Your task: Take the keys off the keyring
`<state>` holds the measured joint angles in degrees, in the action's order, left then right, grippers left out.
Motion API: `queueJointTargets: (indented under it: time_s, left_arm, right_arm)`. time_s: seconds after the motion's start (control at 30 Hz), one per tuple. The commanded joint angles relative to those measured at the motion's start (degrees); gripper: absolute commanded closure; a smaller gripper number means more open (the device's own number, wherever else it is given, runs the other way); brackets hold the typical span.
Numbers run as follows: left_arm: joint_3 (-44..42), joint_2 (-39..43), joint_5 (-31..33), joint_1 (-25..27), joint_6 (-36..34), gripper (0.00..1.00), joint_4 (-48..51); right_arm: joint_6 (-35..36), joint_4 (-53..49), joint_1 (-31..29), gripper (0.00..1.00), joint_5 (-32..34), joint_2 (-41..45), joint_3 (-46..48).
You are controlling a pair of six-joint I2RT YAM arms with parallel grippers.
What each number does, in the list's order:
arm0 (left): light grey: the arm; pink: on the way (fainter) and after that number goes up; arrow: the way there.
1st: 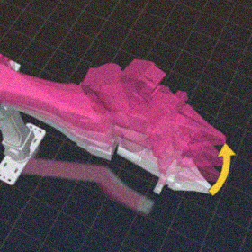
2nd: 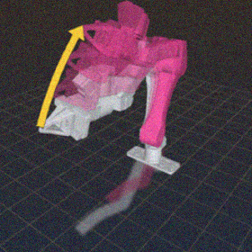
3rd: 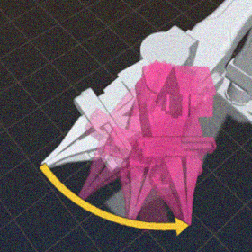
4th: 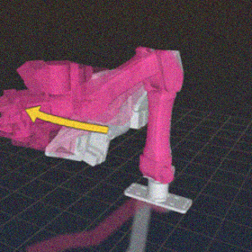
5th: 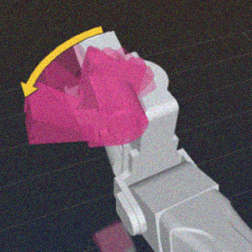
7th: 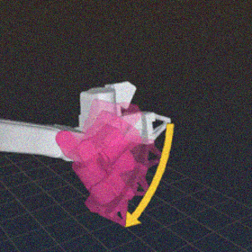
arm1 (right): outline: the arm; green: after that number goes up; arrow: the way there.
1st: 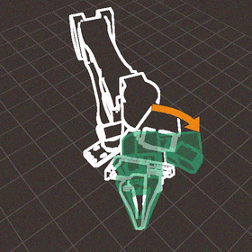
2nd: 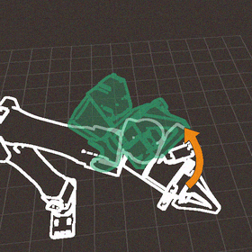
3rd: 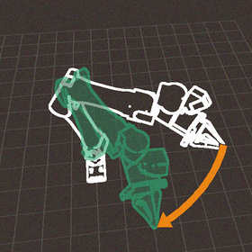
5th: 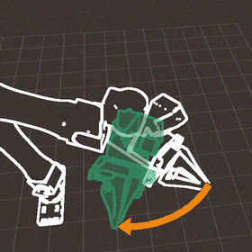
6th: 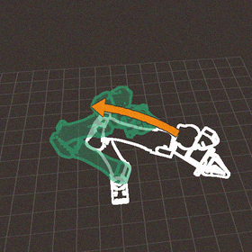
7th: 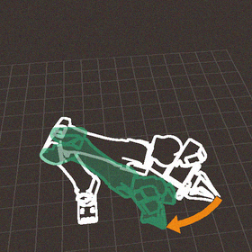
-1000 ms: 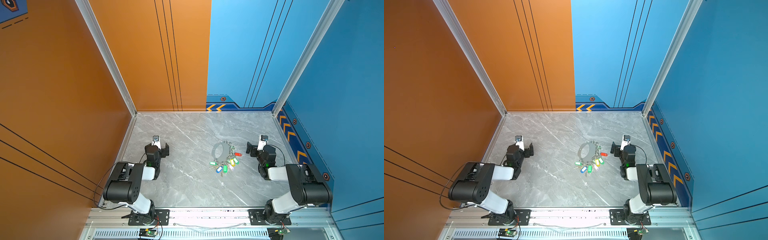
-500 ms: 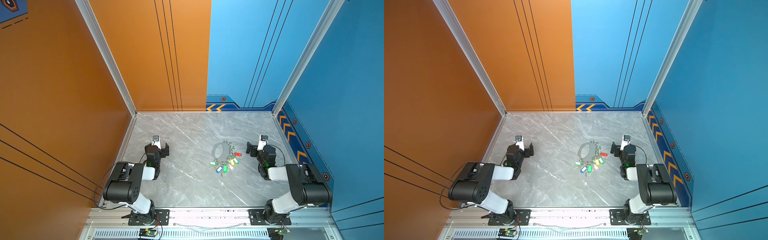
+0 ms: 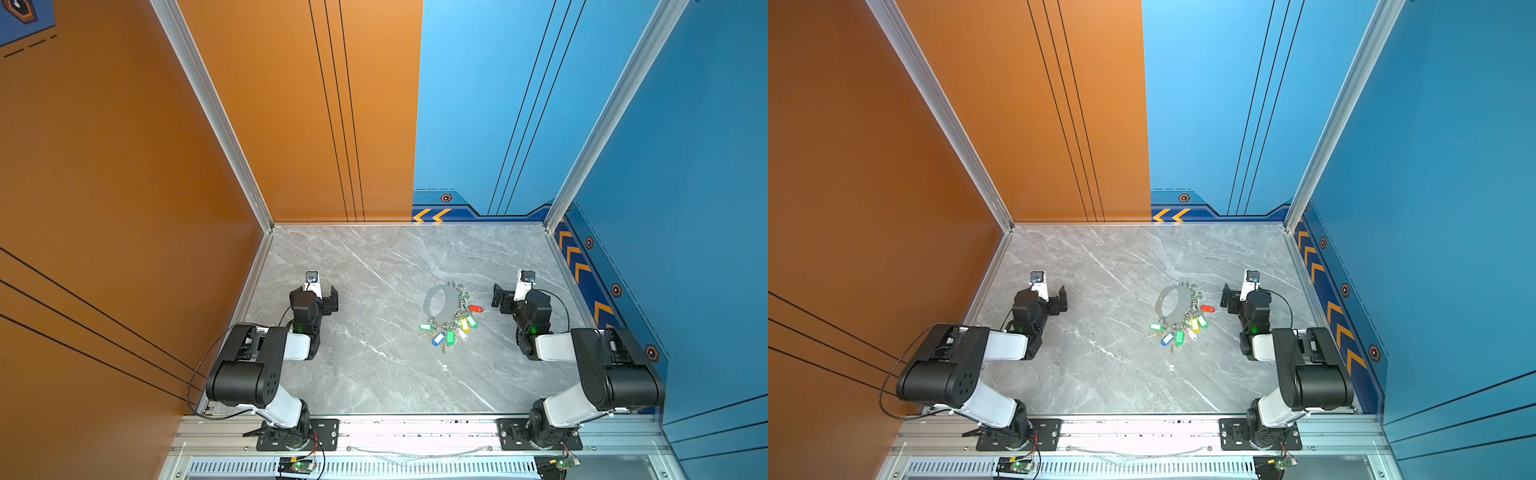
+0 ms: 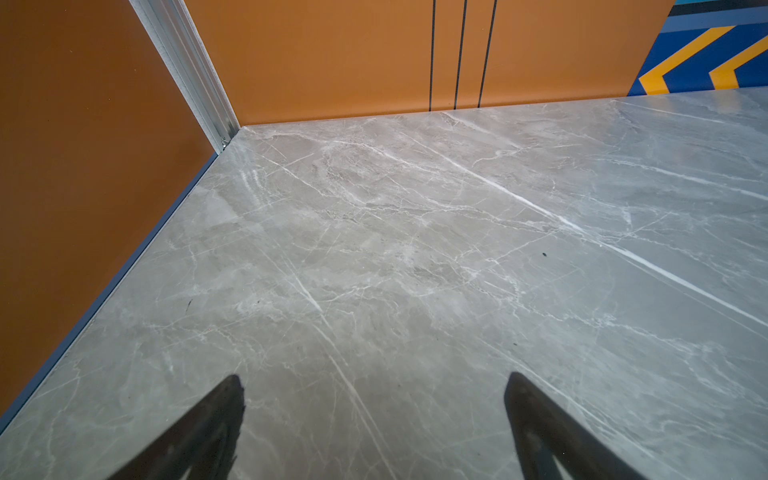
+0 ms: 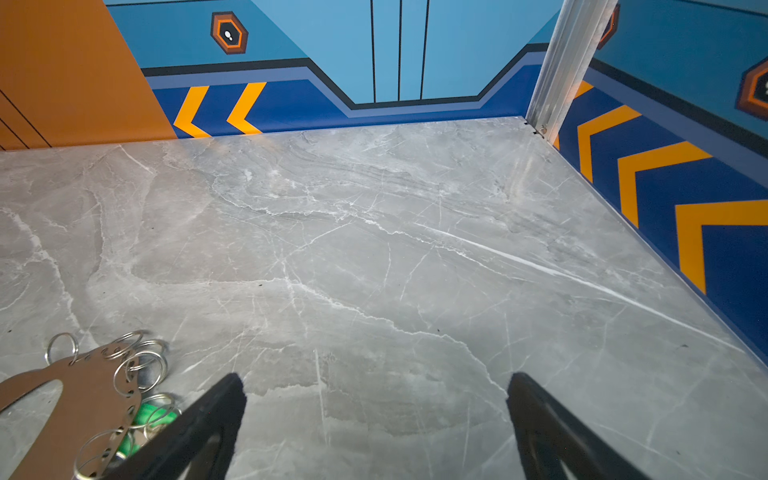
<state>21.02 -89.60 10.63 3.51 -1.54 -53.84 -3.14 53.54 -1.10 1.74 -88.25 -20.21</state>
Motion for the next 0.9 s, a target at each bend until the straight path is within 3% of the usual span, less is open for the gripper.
queueJointTargets:
  time_s: [0.0,0.23,0.37,0.43,0.47,0.53,0.63,0.87]
  left_arm:
    - [-0.4,0.0,2.1,0.5,-0.2,0.02,-1.4]
    - [-1.0,4.8,6.0,2.3,-1.5,0.02,0.6]
    - [-1.5,14.5,10.4,3.7,-1.1,0.02,7.3]
    - [-1.0,21.1,14.3,3.1,5.2,0.02,14.5]
    - [-0.9,23.5,13.3,2.0,7.9,0.02,17.2]
    - [-0.6,27.9,4.9,-0.6,11.6,0.02,21.9]
    - [-0.3,31.3,-1.9,-0.7,14.7,0.02,25.1]
    - [1.1,36.2,-4.1,4.2,17.3,0.02,35.4]
  right_arm:
    - [1.0,-0.3,-0.6,0.0,1.9,0.1,-0.4]
    - [1.3,-5.8,-1.3,0.0,2.9,9.9,1.1]
    - [-2.1,-19.0,-1.8,0.0,3.2,21.0,-1.1]
    - [-6.2,-26.8,-1.7,0.0,1.2,26.2,-3.5]
    - [-9.0,-30.1,-1.7,0.0,1.2,27.8,-4.4]
    - [-15.3,-36.0,-1.5,0.0,0.4,30.3,-5.9]
    - [-17.0,-39.5,-1.2,0.0,-7.3,31.6,-6.9]
    - [-18.6,-57.0,-5.2,0.0,-11.2,27.2,-14.3]
